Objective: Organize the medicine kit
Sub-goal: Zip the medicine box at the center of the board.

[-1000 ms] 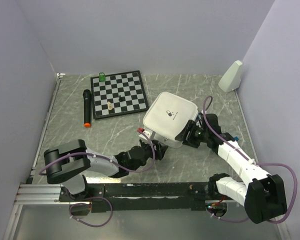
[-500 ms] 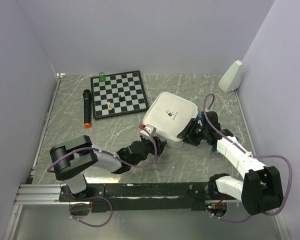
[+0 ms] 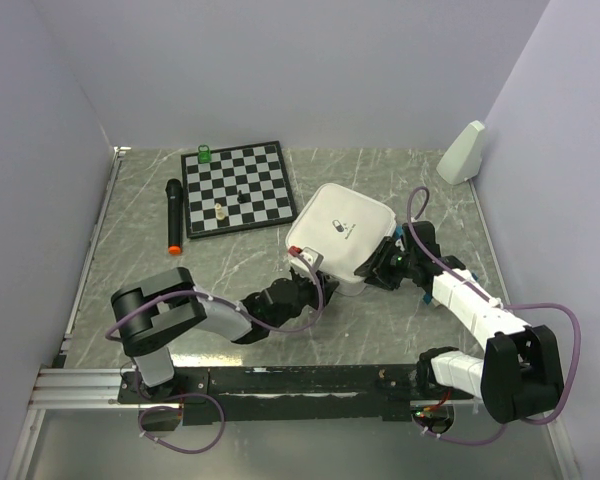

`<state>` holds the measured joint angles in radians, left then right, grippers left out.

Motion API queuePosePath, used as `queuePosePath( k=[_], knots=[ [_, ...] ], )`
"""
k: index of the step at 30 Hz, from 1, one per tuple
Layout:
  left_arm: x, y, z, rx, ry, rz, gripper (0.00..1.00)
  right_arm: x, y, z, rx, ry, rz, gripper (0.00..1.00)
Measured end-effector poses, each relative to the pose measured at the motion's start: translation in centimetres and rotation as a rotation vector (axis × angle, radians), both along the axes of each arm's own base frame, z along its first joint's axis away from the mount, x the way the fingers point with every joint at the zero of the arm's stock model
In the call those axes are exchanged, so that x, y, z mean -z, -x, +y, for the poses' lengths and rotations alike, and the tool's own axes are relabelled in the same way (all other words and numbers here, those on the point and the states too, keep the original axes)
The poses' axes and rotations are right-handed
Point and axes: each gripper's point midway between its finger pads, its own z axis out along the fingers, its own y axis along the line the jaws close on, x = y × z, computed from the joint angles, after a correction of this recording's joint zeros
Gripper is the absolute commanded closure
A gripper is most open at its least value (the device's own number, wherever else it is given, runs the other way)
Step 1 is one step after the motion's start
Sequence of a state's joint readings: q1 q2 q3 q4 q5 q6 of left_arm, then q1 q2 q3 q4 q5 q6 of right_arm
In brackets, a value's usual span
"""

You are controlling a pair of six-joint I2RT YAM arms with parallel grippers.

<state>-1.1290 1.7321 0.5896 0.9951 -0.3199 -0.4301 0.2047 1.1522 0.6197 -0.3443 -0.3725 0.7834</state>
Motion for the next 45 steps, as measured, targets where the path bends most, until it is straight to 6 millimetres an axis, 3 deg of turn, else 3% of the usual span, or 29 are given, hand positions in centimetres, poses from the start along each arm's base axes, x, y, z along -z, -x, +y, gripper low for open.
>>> queuePosePath(
  k=[5, 13, 30, 35, 40, 45],
  knots=[
    [0.7, -0.5, -0.2, -0.022, -0.032, 0.012, 0.7, 0.0, 0.0, 0.0, 0.001, -0.001, 0.003, 0.53],
    [1.2, -0.9, -0.2, -0.044, -0.049, 0.024, 0.63, 0.0, -0.1, 0.0, 0.0, -0.004, 0.002, 0.53],
    [1.8, -1.4, 0.1, -0.095, -0.052, 0.05, 0.99, -0.1, -0.2, 0.1, -0.003, -0.009, -0.003, 0.53],
    [1.8, -1.5, 0.1, -0.101, -0.051, 0.05, 0.99, -0.1, -0.2, 0.1, -0.003, -0.01, -0.005, 0.51],
    [1.8, -1.6, 0.2, -0.11, -0.051, 0.049, 0.99, -0.3, -0.4, 0.2, -0.005, -0.014, -0.018, 0.4],
    [1.8, -1.6, 0.3, -0.115, -0.047, 0.047, 0.99, -1.0, -0.5, 0.3, -0.006, -0.021, -0.049, 0.44]
  ],
)
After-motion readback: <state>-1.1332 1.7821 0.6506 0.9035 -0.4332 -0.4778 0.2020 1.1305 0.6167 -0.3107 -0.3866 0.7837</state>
